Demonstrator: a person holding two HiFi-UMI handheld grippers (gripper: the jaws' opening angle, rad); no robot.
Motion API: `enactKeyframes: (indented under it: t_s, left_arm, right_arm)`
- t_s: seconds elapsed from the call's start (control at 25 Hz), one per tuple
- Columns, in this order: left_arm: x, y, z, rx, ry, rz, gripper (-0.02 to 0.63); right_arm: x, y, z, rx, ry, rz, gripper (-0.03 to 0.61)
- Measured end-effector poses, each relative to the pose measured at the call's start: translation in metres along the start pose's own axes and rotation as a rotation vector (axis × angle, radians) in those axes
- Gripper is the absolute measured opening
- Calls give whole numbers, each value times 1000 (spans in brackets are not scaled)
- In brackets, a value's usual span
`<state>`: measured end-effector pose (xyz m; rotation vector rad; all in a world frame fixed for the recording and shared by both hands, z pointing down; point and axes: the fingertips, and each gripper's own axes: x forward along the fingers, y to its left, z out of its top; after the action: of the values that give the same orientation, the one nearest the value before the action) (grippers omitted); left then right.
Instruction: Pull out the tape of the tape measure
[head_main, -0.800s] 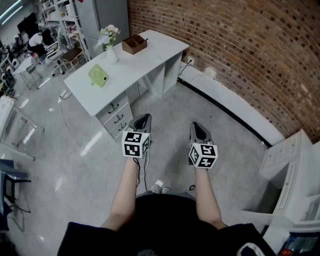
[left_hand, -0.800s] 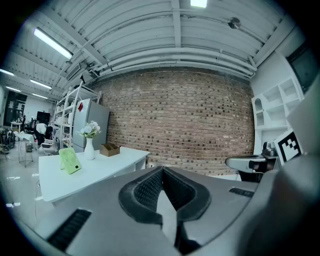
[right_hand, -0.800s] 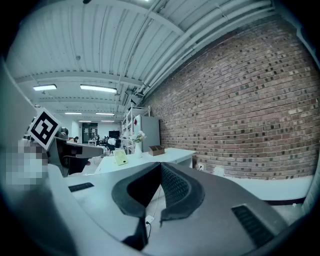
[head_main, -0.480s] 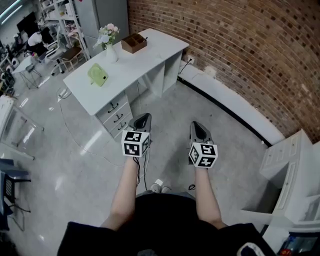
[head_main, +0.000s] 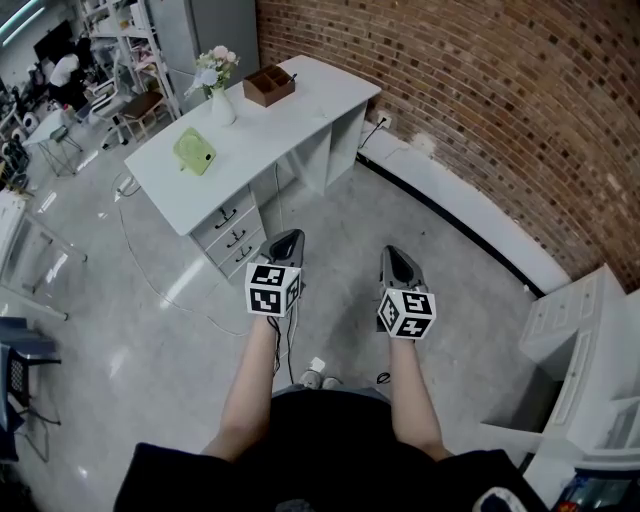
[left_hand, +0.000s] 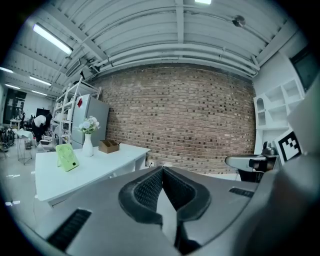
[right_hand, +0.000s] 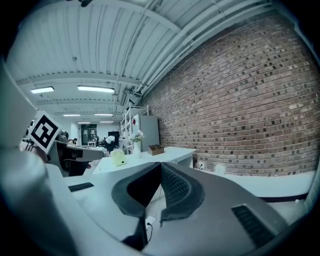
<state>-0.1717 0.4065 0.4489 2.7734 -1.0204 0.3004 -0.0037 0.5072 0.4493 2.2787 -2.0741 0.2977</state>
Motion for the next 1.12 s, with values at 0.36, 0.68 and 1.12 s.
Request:
enactKeyframes:
  t_s: [0.36,0.68,1.12]
  left_arm:
    - [35,24,8,-1,0,-14,21]
    - [58,42,7,3,10,-30,21]
    - [144,98,16,-1,14,16,21]
  right_arm:
    - [39,-9,5,11,5,-28,3]
    - [59,-16,8,16,-4,-63,3]
    - [164,-49,19,22,-16,-35,3]
